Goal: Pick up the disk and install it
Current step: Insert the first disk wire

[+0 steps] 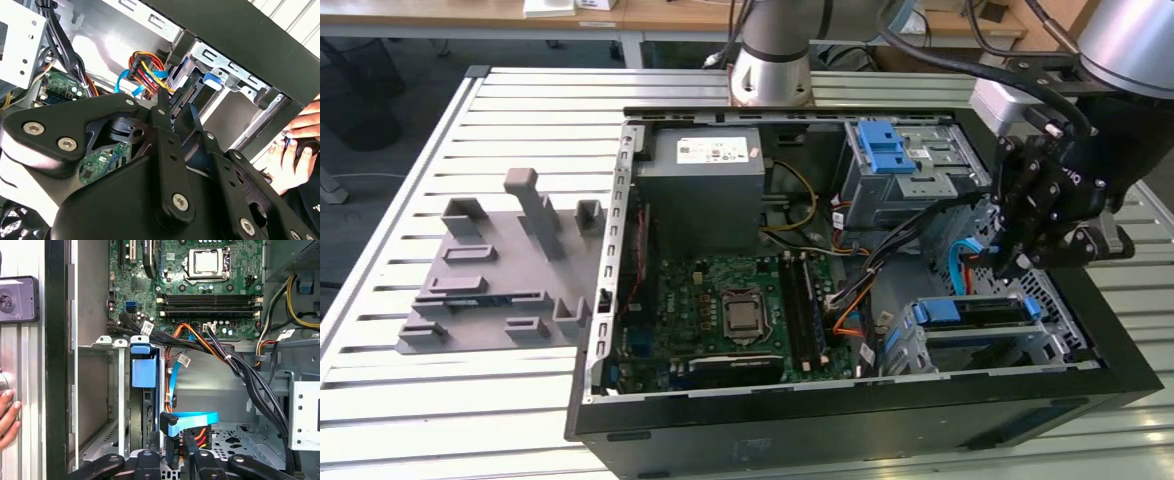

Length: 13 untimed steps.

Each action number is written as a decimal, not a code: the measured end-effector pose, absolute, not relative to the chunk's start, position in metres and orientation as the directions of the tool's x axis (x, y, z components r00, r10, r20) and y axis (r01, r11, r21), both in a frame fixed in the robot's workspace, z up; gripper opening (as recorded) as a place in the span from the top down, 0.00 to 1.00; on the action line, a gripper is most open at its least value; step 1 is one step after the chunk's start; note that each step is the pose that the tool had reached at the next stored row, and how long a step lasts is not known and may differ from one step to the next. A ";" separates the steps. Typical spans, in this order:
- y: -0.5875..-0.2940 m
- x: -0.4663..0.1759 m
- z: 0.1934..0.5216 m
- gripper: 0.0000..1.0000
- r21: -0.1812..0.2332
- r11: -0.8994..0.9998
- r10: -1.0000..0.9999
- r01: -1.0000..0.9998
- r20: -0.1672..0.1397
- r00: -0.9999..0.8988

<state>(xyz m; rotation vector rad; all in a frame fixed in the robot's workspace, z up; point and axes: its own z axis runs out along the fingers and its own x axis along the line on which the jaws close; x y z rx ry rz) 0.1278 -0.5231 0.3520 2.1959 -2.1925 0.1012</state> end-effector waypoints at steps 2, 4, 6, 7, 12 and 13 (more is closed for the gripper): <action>-0.523 0.128 0.352 0.76 -0.020 -0.002 -0.997 -1.000 0.072 0.000; -0.523 0.129 0.352 0.82 -0.018 -0.001 -0.997 -1.000 0.072 0.000; -0.524 0.129 0.352 0.83 -0.011 -0.001 -0.997 -1.000 0.072 0.000; -0.525 0.130 0.352 0.83 -0.006 -0.001 -0.997 -1.000 0.072 0.001; -0.535 0.130 0.348 0.83 0.011 -0.001 -0.998 -1.000 0.068 0.002; -0.538 0.130 0.347 0.83 0.011 -0.001 -0.998 -1.000 0.067 0.002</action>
